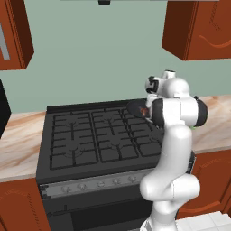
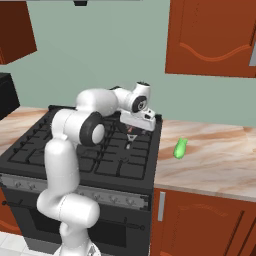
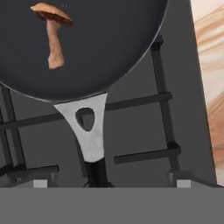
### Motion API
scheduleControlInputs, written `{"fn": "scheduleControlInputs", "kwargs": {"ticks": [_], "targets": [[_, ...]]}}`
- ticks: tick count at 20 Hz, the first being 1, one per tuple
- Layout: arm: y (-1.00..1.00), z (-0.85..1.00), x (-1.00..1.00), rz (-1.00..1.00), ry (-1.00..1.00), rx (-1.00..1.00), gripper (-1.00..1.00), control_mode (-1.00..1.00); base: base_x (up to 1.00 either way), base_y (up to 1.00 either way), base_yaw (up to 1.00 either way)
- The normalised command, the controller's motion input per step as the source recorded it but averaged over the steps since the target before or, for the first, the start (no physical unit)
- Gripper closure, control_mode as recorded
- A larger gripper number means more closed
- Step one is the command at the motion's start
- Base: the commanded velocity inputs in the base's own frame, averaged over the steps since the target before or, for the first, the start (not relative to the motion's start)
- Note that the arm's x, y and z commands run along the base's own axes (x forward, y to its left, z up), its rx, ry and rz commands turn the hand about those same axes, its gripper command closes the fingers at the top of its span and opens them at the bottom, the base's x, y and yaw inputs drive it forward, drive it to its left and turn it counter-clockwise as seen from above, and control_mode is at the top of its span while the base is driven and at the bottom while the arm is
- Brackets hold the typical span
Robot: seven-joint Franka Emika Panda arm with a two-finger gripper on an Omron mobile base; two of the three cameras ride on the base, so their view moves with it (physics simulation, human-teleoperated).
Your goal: Put the mushroom and corn in the pan. Then turn on the rear right burner and set the heat to medium.
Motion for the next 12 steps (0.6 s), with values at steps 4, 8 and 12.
{"fn": "scheduleControlInputs", "kwargs": {"ticks": [4, 8, 12], "targets": [[-0.76, 0.0, -0.29, 0.0, -0.08, -0.03, -1.0, -1.0, 0.0, 0.0, 0.0], [-0.84, 0.0, -0.17, 0.01, -0.14, 0.0, -1.0, -1.0, 0.0, 0.0, 0.0], [-0.76, -0.01, -0.11, 0.02, -0.02, 0.0, -1.0, -1.0, 0.0, 0.0, 0.0]]}}
